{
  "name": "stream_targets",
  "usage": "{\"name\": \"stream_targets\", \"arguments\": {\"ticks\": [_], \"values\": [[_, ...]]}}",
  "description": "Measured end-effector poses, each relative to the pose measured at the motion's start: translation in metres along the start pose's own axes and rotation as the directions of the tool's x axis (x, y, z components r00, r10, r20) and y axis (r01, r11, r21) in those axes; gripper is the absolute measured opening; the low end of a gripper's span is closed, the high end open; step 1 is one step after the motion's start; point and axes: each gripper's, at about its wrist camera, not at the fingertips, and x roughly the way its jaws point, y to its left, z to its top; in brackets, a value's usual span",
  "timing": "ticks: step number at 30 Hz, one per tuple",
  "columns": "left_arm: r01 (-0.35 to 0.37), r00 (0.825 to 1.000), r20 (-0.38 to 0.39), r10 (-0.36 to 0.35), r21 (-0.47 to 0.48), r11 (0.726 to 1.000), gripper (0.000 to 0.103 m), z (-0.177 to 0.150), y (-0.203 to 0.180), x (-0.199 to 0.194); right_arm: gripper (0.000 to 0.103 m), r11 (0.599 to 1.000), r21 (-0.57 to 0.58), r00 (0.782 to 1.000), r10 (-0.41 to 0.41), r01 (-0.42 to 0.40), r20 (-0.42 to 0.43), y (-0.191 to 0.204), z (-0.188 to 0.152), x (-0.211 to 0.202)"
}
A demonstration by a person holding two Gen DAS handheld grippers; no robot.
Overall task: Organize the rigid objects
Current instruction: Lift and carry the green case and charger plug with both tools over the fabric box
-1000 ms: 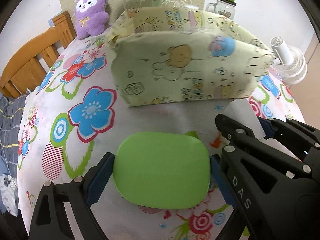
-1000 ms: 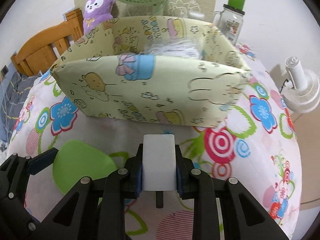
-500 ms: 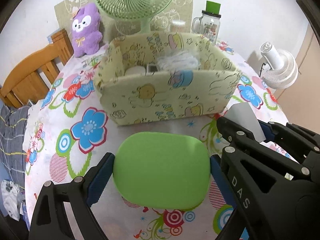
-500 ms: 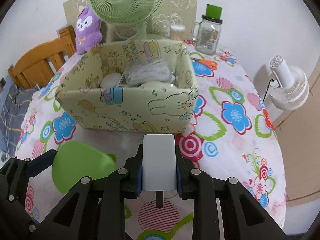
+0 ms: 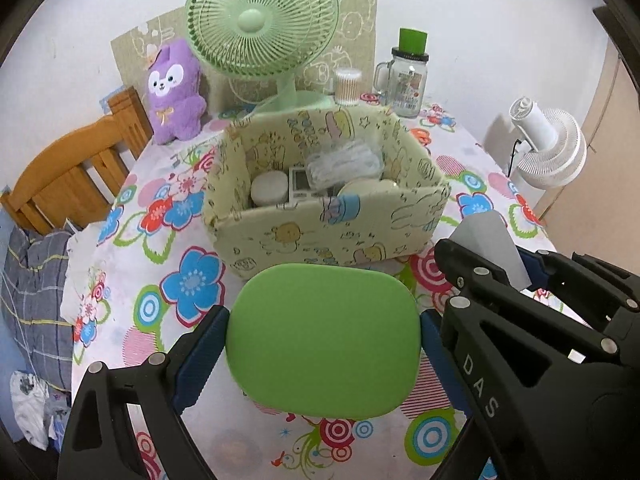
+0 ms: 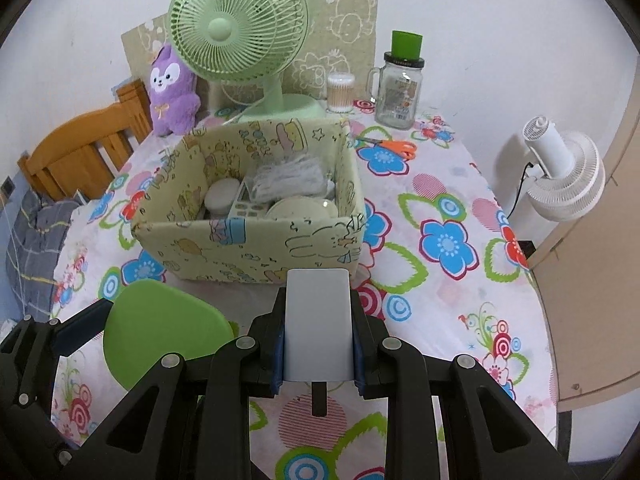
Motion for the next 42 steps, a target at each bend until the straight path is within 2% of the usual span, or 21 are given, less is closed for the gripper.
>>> {"name": "stream_targets", "arguments": {"ticks": [9,19,31,42], "values": [[-0.009,1.0,0.013,0.009,-0.02,1.0,0.095,0.013,0.004,-0.018,0.029,1.0,0.002,1.0,-0.003,0.003,0.02,0.003,0.014,-0.02],[-0.015,0.999,0.036,0.016,-0.039,0.999,0.095,0.033,0.013,-0.024,0.029,1.0,-0.015,0.999,0.004,-0.003,0.034,0.01,0.037,-0.024],[-0.038,0.998,0.047,0.04,-0.056,0.998,0.095,0.058,0.032,-0.016,0.029,0.999,-0.033,0.999,0.036,-0.034,0.036,0.025,0.069,-0.008],[-0.027,0.999,0.037,0.029,-0.05,0.998,0.095,0.084,0.035,0.007,0.028,0.999,-0.044,0.999,0.032,-0.031,0.017,0.025,0.094,0.018]]}}
